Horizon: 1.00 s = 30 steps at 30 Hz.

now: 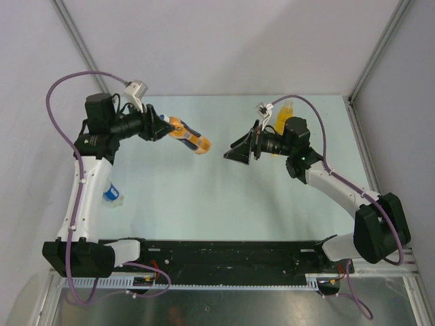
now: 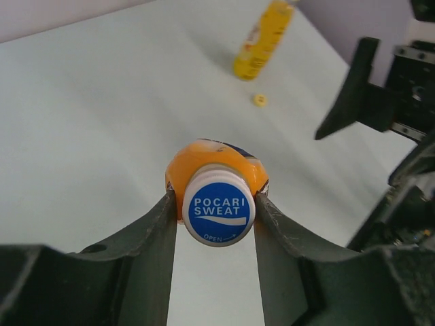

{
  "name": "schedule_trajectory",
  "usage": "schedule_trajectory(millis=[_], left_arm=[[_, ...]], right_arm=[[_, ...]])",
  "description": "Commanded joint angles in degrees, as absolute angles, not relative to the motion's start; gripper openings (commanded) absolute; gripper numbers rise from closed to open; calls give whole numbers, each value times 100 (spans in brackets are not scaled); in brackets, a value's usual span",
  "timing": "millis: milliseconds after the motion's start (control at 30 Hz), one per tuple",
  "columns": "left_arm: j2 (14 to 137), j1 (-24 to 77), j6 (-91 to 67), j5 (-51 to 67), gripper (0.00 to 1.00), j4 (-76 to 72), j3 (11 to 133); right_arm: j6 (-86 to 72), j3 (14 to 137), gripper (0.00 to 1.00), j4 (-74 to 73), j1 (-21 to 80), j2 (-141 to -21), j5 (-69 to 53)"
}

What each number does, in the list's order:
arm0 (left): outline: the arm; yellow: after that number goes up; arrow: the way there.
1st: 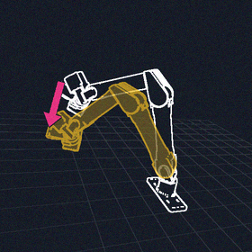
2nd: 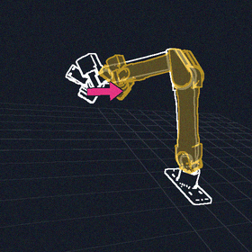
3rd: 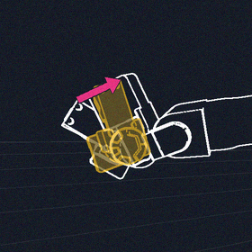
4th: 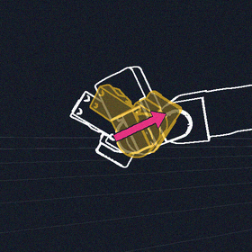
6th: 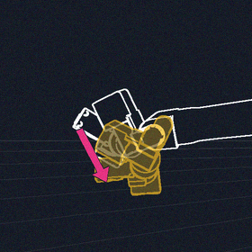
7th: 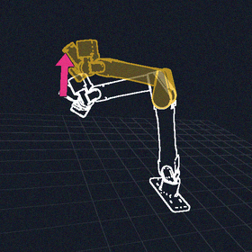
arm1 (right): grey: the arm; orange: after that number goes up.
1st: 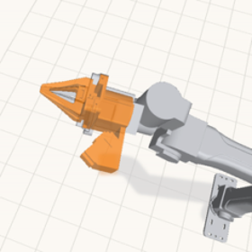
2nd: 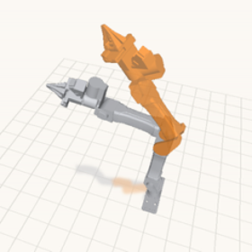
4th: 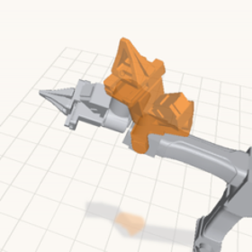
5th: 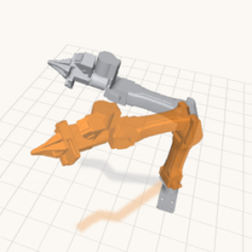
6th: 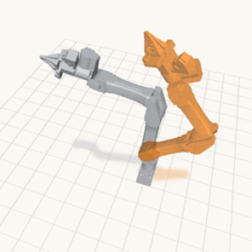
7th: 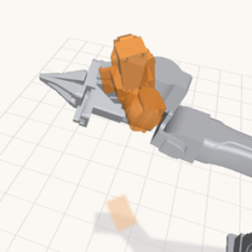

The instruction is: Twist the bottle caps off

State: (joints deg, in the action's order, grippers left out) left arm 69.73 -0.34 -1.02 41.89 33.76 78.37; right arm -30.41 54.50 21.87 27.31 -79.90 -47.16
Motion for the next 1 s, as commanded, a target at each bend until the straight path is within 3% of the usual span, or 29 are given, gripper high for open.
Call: schedule_trajectory(millis=[0,367,967], left_arm=[[6927,230,-147,5527,39,3390,8089],[7319,1041,-252,6462,34,3420,8040],[7988,2158,-258,6345,32,3431,8533]], right_arm=[[-3013,5781,99,2639,2761,-7802,-5333],[-2823,5896,99,2620,2798,-7758,-5641],[-2220,6020,97,2101,3411,-8042,-5752]])
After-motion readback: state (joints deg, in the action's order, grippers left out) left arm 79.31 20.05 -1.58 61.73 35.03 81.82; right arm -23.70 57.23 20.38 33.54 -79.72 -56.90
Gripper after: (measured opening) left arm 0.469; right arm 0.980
